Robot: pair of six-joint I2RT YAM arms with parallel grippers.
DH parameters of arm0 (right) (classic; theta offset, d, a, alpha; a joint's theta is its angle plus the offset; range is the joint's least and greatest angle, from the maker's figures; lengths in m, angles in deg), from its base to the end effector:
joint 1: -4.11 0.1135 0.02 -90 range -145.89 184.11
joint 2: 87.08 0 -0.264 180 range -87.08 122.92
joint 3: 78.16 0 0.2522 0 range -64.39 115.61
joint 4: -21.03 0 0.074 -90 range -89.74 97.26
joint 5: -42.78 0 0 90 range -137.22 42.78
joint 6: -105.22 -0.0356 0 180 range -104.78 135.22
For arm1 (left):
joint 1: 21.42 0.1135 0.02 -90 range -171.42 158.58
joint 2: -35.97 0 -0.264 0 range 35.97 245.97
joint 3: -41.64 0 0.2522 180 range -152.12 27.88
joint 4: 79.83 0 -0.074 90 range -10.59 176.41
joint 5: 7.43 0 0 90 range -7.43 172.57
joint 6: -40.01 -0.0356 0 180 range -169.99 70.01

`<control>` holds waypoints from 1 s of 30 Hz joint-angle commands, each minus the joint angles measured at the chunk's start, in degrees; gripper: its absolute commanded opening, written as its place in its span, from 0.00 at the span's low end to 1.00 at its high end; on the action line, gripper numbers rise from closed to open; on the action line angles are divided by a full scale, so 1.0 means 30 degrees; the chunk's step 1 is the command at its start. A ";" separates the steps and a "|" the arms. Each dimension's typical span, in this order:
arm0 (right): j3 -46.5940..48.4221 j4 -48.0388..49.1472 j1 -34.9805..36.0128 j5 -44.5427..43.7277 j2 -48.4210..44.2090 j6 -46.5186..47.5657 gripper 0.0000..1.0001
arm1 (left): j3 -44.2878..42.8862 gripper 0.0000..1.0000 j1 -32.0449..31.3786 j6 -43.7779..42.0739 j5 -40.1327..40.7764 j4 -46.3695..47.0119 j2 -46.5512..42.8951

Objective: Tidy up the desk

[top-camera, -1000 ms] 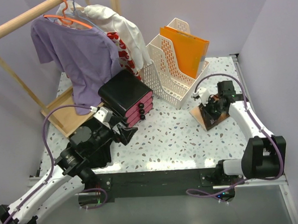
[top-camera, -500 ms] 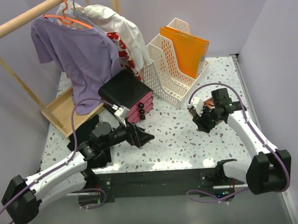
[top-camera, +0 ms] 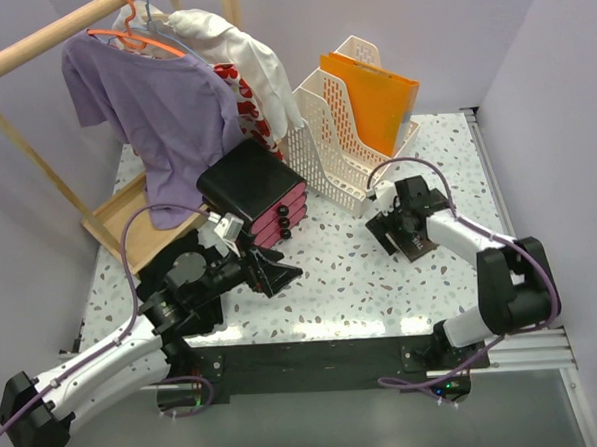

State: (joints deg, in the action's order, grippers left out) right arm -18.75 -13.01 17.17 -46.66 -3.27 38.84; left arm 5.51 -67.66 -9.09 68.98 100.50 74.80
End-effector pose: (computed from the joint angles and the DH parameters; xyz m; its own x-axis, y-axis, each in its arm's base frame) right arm 0.2713 0.0633 0.1784 -0.6680 -0.5662 -0.4829 -0.5442 0.8143 -0.2021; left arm 0.1148 -0.1320 0.2627 -0.5876 -0.3066 -0.7488 0.6346 0.3995 -0.6615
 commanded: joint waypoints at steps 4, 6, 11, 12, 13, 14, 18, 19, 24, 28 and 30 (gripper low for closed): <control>0.0341 0.2450 0.0656 -0.3172 0.1943 -0.2247 0.91 | 0.0396 1.00 -0.0085 -0.0393 0.0749 -0.0535 -0.0608; 0.0399 0.2305 0.0657 -0.3523 0.2412 -0.2218 0.83 | 0.0484 1.00 -0.0085 -0.0451 0.0778 -0.0535 -0.0697; 0.1452 0.0784 0.0657 -0.2473 0.4633 -0.1838 0.30 | 0.0484 1.00 -0.0085 -0.0568 0.0749 -0.0536 -0.0726; 0.1657 0.0056 0.0657 -0.2239 0.4960 -0.1721 0.22 | 0.0455 1.00 -0.0085 -0.0540 0.0749 -0.0564 -0.0726; 0.2094 -0.0387 0.0628 -0.1889 0.5341 -0.1575 0.17 | 0.0455 1.00 -0.0114 -0.0626 0.0691 -0.0565 -0.0726; 0.2156 -0.0565 0.0656 -0.1537 0.5431 -0.1457 0.11 | 0.0426 1.00 -0.0086 -0.0598 0.0690 -0.0565 -0.0726; 0.2069 -0.1207 0.0861 -0.0627 0.4878 -0.0725 0.03 | 0.0513 1.00 -0.0085 -0.0540 0.0661 -0.0565 -0.0785; 0.2040 -0.1385 0.0862 -0.0451 0.4702 -0.0608 0.02 | 0.0542 1.00 -0.0085 -0.0510 0.0632 -0.0507 -0.0727; 0.1923 -0.2643 0.1008 0.0603 0.3003 0.0154 0.00 | 0.0660 1.00 -0.0085 -0.0364 0.0252 0.0342 -0.0200; 0.1893 -0.3406 0.1096 0.1160 0.1190 0.0565 0.00 | 0.0630 1.00 -0.0086 -0.0276 -0.0129 0.1104 0.0706; 0.1806 -0.3932 0.1154 0.1716 0.0572 0.0682 0.00 | 0.0631 1.00 -0.0085 -0.0159 -0.0276 0.1543 0.1001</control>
State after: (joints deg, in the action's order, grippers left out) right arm -12.58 -17.86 19.90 -47.39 3.16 39.38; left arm 7.15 -67.70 -9.17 69.77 99.58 76.39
